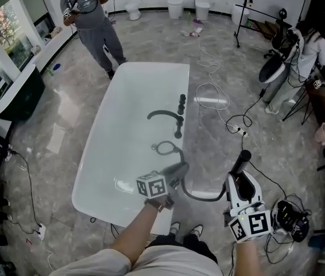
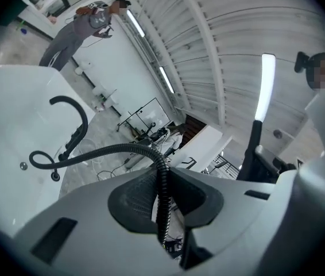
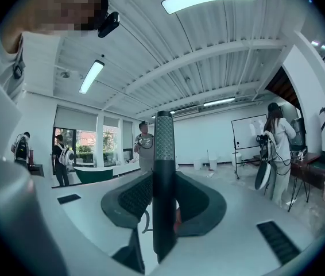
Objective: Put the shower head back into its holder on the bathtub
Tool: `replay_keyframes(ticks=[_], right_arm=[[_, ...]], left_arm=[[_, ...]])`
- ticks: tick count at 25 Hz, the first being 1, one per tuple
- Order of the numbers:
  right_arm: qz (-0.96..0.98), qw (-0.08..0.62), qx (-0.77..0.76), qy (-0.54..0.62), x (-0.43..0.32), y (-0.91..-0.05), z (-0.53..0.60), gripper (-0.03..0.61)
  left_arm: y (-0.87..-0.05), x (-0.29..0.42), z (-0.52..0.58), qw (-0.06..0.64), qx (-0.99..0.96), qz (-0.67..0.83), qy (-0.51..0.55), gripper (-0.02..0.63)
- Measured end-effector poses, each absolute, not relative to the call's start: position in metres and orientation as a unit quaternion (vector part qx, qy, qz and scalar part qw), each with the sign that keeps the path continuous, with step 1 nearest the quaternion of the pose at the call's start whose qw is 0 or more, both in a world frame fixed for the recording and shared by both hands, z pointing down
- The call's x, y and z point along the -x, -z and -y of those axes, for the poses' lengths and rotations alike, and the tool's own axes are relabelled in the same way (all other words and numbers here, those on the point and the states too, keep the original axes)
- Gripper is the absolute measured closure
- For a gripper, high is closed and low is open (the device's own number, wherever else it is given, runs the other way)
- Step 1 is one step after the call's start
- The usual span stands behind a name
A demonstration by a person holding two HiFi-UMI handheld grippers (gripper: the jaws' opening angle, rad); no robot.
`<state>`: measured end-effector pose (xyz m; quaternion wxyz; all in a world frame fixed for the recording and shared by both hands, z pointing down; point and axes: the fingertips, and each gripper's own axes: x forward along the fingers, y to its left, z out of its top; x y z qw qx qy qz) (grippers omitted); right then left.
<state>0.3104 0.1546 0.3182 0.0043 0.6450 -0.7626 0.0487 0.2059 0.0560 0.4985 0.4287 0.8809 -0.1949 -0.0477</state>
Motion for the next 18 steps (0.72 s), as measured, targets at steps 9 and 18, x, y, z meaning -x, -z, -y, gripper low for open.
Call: replay_keyframes(ticks=[9,18], right_arm=[[0.762,-0.012,-0.646,-0.052,-0.315,-0.320,-0.134,0.449],[0.793,-0.051,-0.603,-0.070,-0.342,-0.322,-0.106,0.449]], left_arm=[[-0.418,-0.222,-0.048,0.284,-0.947,0.143,0.034,0.554],[-0.383,-0.225,-0.054,0.364,-0.922,0.114,0.063,0.554]])
